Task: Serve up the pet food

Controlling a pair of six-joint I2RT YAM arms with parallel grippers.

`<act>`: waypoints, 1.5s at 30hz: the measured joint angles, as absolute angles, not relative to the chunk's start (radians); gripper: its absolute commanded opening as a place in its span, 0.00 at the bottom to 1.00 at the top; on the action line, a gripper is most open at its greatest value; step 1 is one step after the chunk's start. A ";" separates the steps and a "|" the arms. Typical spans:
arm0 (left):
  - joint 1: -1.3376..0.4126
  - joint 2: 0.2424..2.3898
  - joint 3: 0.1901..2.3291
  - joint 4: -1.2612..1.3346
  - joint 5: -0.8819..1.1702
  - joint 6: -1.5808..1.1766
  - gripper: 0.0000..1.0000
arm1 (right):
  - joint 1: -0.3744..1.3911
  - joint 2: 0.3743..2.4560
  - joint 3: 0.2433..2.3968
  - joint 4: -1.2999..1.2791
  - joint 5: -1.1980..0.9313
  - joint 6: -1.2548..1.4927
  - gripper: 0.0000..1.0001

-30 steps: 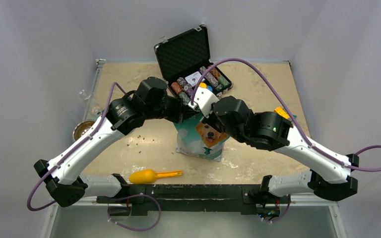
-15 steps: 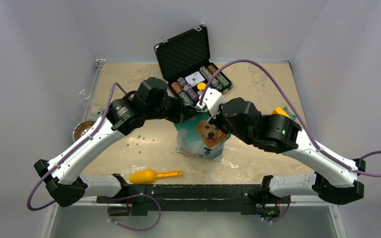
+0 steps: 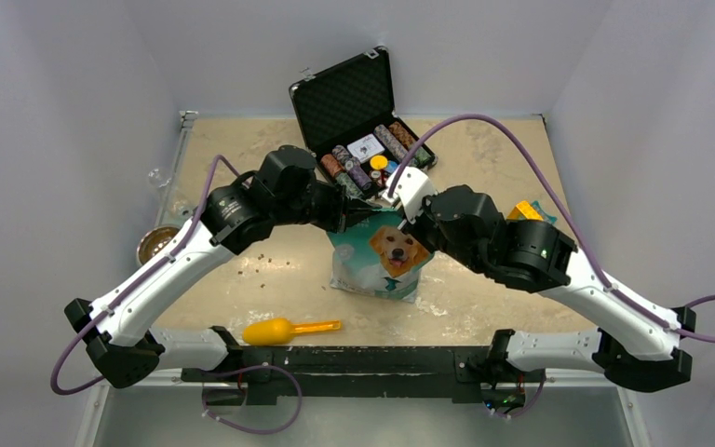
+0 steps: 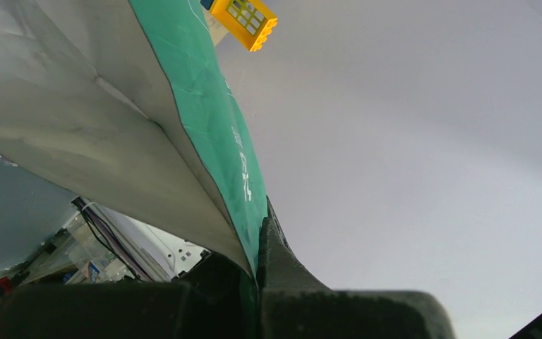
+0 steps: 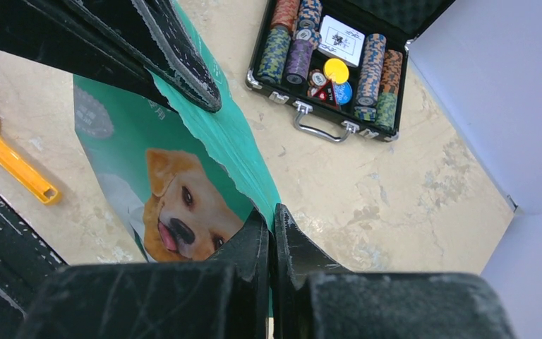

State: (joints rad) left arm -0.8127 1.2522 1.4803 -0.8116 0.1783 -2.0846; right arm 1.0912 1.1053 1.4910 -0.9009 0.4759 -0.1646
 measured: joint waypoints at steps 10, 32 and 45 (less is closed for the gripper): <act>-0.813 1.253 1.480 -0.813 0.184 -2.085 0.00 | 1.072 1.065 1.464 -0.889 0.464 -0.188 0.00; -0.815 1.253 1.480 -0.809 0.199 -2.085 0.00 | 1.052 0.991 1.411 -0.871 0.447 -0.216 0.00; -0.819 1.253 1.480 -0.808 0.204 -2.085 0.00 | 1.044 0.952 1.402 -0.890 0.427 -0.270 0.01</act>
State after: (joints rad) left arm -0.8192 1.2526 1.4803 -0.8082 0.2035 -2.0850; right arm 1.0439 0.9524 1.4025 -0.8902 0.4267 -0.2699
